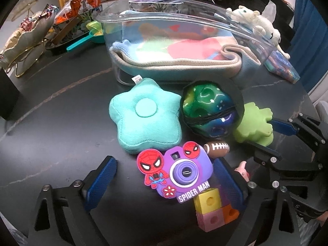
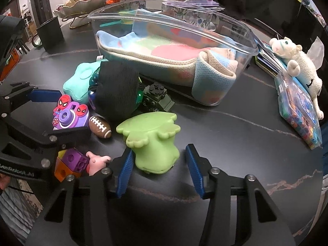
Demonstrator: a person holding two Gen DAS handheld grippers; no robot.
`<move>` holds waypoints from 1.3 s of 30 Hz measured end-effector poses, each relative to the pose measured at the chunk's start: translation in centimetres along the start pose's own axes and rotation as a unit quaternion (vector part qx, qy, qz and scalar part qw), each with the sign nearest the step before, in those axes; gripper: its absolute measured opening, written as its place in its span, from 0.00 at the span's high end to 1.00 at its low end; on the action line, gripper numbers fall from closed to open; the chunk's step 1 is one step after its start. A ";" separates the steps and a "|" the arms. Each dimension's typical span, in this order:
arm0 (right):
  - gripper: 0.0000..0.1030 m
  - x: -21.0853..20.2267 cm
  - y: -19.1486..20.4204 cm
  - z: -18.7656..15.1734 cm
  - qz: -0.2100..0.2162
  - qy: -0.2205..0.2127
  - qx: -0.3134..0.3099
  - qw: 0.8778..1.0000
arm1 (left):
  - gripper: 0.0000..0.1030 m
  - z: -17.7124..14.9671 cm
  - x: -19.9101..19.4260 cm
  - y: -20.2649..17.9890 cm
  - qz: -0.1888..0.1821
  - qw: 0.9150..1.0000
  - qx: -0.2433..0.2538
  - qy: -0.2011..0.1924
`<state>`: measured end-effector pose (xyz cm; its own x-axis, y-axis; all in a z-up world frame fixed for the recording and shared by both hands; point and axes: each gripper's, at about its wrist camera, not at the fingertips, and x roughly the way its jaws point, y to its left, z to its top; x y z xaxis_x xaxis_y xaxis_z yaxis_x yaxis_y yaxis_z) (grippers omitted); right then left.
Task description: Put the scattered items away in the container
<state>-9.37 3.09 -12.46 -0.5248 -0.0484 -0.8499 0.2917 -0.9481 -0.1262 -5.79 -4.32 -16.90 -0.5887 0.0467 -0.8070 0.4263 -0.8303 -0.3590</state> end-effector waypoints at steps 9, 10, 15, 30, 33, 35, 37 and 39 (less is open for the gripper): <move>0.62 -0.2 0.0 -0.2 0.003 -0.001 -0.003 1.000 | 0.24 -0.4 -0.8 -0.2 0.009 1.000 0.008 -0.005; 0.62 -0.2 0.0 -0.2 0.003 -0.001 -0.003 1.000 | 0.26 -0.5 -0.9 -0.2 0.010 1.000 0.008 -0.006; 0.63 -0.2 0.0 -0.2 0.002 -0.001 -0.004 1.000 | 0.38 -0.2 -0.8 -0.4 0.013 1.000 0.010 -0.007; 0.64 -0.7 0.0 -0.3 0.009 -0.004 -0.009 1.000 | 0.43 0.1 -0.7 -0.5 0.025 0.999 0.021 -0.006; 0.64 -0.9 0.0 -0.4 0.009 -0.003 -0.008 1.000 | 0.48 0.0 -1.3 -0.8 0.030 0.999 0.027 -0.011; 0.64 -1.1 0.0 -0.5 0.010 -0.004 -0.008 1.000 | 0.48 0.0 -1.3 -0.7 0.026 0.999 0.022 -0.007; 0.64 -1.4 0.0 -0.5 0.012 -0.007 -0.007 1.000 | 0.48 -0.2 -1.3 -0.7 0.028 0.999 0.024 -0.006; 0.64 -1.8 -0.1 -0.5 0.012 -0.010 -0.005 1.000 | 0.48 -0.2 -1.3 -0.6 0.026 0.999 0.022 -0.004</move>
<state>-8.09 3.41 -11.21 -0.5338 -0.0783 -0.8420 0.3128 -0.9434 -0.1106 -5.10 -3.77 -15.74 -0.5722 -0.0011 -0.8201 0.4260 -0.8549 -0.2960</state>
